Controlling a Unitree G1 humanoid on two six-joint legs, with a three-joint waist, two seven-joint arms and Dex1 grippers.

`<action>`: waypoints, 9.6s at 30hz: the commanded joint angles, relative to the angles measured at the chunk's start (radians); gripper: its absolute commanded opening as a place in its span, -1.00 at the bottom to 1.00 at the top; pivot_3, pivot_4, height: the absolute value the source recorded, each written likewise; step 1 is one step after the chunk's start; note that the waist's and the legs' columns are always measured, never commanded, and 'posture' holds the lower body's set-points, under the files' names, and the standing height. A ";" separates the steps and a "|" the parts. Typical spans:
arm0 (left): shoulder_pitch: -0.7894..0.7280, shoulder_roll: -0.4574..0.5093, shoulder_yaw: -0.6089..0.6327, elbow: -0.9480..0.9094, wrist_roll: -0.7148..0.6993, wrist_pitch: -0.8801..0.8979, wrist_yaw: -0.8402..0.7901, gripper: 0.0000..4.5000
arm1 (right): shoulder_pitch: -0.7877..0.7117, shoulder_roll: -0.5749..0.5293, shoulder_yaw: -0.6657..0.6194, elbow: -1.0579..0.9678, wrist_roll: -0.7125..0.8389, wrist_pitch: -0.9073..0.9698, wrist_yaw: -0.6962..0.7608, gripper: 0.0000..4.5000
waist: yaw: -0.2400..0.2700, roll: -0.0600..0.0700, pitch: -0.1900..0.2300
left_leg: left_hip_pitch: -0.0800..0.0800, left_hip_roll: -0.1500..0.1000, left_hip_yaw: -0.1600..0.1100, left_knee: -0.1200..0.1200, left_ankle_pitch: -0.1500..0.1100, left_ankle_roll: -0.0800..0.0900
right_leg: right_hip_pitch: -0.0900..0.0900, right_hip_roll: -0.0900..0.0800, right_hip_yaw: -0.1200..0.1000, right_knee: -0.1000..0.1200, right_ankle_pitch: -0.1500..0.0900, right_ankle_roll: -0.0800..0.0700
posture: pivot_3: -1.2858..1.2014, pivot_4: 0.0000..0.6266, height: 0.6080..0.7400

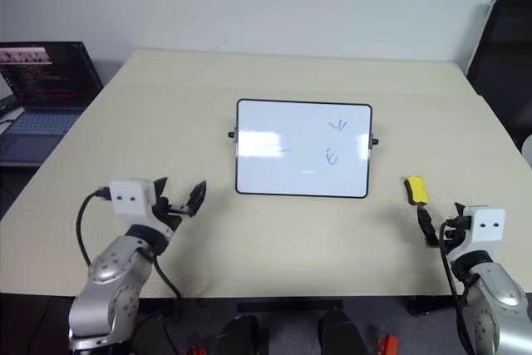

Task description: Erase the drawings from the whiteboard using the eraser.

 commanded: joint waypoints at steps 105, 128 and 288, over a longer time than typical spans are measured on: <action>-0.702 0.307 -0.309 0.281 -0.116 0.118 -0.763 1.00 | -0.906 0.080 0.527 0.221 -0.302 0.269 -0.160 -0.57 | -0.007 0.002 0.001 | -0.003 0.001 -0.001 -0.001 0.000 0.001 | -0.004 0.003 0.000 0.006 0.002 0.006 | 0.03 -0.52 1.00; -0.711 0.296 -0.311 0.275 -0.117 0.135 -0.752 1.00 | -0.843 0.026 0.606 0.223 -0.399 0.371 0.024 -0.57 | -0.007 0.002 0.001 | -0.002 0.001 -0.002 0.002 0.000 0.001 | -0.003 0.003 0.000 0.008 0.001 0.003 | 0.03 -0.52 1.00; -0.281 0.410 -0.055 0.204 -0.201 0.072 -0.706 1.00 | -0.472 0.024 0.408 -0.352 -0.269 0.538 0.270 -0.57 | -0.024 -0.003 -0.001 | -0.002 0.001 -0.002 -0.007 0.004 0.005 | -0.005 0.003 -0.001 0.005 -0.001 -0.002 | 0.03 -0.52 1.00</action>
